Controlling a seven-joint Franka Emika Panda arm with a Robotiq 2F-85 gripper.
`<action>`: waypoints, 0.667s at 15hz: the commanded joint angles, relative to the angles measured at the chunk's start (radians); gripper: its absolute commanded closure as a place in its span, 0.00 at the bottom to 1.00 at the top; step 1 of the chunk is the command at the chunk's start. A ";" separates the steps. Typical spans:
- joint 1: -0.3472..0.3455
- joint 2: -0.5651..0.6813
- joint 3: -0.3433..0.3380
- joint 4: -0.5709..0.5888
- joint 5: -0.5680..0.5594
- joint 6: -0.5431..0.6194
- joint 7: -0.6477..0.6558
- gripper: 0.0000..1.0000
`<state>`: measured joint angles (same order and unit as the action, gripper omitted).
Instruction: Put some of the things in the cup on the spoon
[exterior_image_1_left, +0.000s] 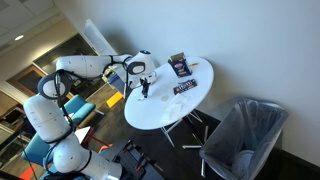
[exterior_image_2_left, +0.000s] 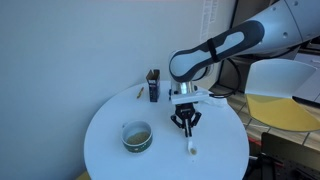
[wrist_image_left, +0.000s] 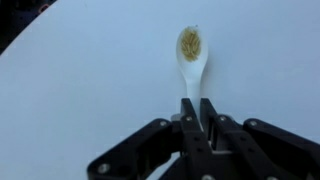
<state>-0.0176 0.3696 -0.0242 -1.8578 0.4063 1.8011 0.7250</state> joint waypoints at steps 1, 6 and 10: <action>0.006 0.012 -0.005 -0.011 0.019 0.035 -0.033 0.97; 0.010 0.015 -0.004 -0.014 0.016 0.042 -0.041 0.60; 0.017 -0.040 -0.005 -0.039 -0.003 0.036 -0.050 0.33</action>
<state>-0.0143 0.3906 -0.0231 -1.8575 0.4063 1.8220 0.6963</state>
